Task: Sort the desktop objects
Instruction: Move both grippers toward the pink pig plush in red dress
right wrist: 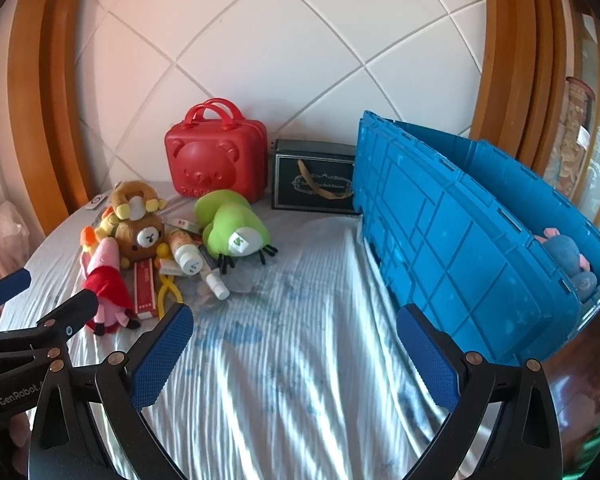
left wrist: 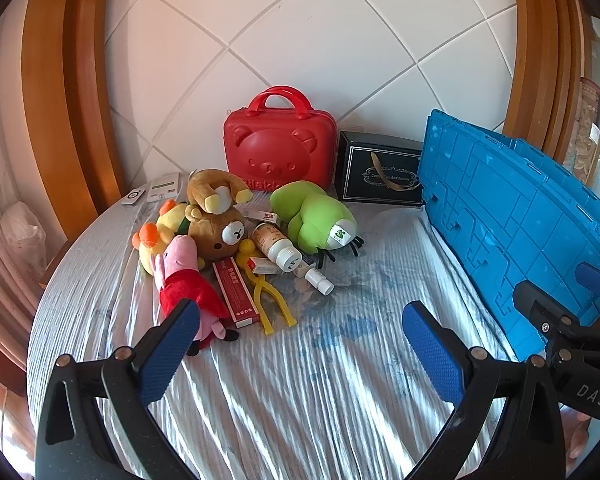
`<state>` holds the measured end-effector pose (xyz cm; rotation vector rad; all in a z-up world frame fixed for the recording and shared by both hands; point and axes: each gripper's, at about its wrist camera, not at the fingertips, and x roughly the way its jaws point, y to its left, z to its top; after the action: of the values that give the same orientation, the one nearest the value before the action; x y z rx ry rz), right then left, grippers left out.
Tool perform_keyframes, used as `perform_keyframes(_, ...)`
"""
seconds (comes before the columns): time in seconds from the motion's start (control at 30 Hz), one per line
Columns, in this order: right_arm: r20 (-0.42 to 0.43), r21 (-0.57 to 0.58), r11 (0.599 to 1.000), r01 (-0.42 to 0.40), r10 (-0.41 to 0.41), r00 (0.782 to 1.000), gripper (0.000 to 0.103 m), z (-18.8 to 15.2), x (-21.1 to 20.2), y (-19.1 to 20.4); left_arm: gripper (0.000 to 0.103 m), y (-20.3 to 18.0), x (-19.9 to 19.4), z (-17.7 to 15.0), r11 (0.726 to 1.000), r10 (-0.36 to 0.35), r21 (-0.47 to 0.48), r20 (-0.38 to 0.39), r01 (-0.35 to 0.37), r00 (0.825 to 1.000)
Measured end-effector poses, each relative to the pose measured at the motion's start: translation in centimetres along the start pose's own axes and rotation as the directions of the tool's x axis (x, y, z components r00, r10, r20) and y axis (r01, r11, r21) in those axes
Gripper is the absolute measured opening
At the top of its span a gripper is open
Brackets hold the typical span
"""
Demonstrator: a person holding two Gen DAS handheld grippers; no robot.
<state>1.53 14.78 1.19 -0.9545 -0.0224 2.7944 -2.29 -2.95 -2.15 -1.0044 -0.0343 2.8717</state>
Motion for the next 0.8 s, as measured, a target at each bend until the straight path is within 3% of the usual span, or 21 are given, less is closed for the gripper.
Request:
perform_keyframes(0.47, -0.03, -0.002, 1.0, -0.013, 0.013, 0.999, 0.103, 0.5, 2.3, -0.3, 0.103, 2.2, 2.1, 0.1, 0.998, 0.055, -0.011, -0.021, -0.055, 0.998)
perform_keyframes(0.8, -0.097, -0.026, 0.998, -0.049, 0.046, 0.994, 0.103, 1.6, 8.1, -0.1, 0.103, 6.4, 8.1, 0.0, 0.986, 0.159, -0.032, -0.112, -0.163, 0.981)
